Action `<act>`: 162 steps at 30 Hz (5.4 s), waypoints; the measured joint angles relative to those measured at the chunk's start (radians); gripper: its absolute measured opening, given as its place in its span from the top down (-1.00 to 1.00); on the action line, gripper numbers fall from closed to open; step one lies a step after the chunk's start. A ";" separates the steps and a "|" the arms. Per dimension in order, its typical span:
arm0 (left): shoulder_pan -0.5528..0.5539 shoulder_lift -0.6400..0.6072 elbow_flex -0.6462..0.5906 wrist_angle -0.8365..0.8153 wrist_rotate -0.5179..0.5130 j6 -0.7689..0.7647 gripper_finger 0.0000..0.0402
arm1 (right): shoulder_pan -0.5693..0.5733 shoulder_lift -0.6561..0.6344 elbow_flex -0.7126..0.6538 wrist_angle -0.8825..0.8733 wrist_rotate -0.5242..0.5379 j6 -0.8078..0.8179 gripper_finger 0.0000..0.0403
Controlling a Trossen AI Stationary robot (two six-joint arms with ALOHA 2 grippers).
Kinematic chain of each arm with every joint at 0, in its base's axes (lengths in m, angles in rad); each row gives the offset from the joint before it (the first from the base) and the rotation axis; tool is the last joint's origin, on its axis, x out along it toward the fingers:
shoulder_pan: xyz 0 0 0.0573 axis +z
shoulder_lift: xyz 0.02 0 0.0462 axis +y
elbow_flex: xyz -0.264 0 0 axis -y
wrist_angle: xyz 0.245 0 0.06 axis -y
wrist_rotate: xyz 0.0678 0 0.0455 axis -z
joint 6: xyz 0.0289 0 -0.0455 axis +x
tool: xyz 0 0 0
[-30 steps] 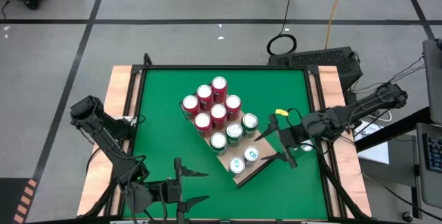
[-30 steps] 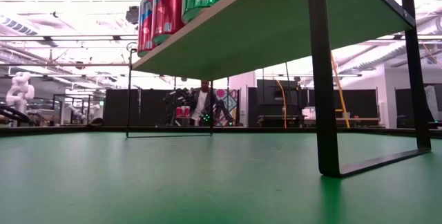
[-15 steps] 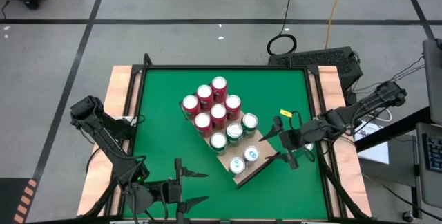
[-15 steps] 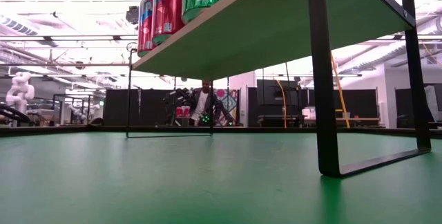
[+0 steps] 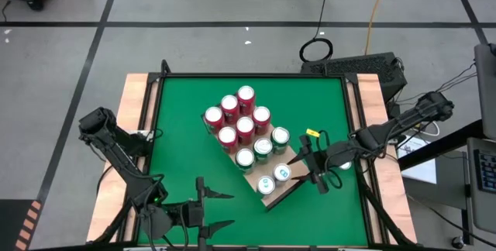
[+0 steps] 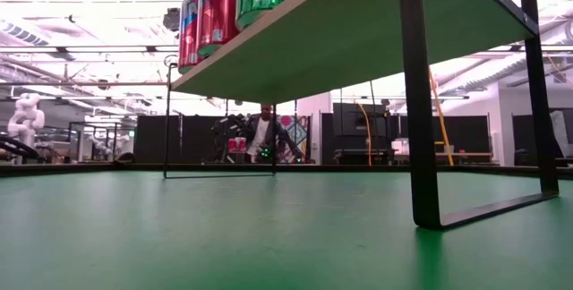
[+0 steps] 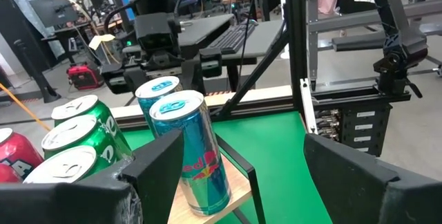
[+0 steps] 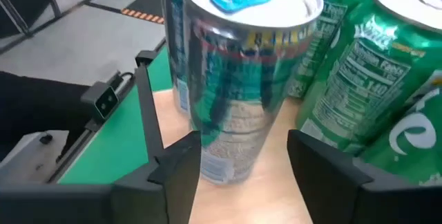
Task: Place canned beverage on shelf
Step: Put the blue soda can on the shelf aligned with the other blue soda can
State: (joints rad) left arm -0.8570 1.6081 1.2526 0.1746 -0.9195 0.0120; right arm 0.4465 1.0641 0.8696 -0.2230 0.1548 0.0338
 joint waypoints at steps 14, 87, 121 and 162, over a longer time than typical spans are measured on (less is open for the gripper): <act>0.013 0.000 0.000 -0.008 0.000 -0.005 -0.47 | 0.001 0.000 0.000 0.028 -0.055 0.029 0.04; 0.019 0.081 0.000 0.001 -0.051 -0.163 -0.47 | 0.150 0.014 0.332 -0.602 0.135 0.370 0.04; 0.020 0.081 0.000 -0.005 -0.028 -0.190 -0.47 | 0.215 0.061 0.167 -1.257 0.016 0.924 -0.76; 0.025 0.139 0.000 0.018 -0.028 -0.314 -0.47 | 0.212 0.052 0.298 -1.154 -0.053 0.906 -0.18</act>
State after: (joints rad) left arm -0.8322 1.7473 1.2530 0.1924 -0.9471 -0.3018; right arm 0.6580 1.1164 1.1678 -1.3773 0.1017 0.9397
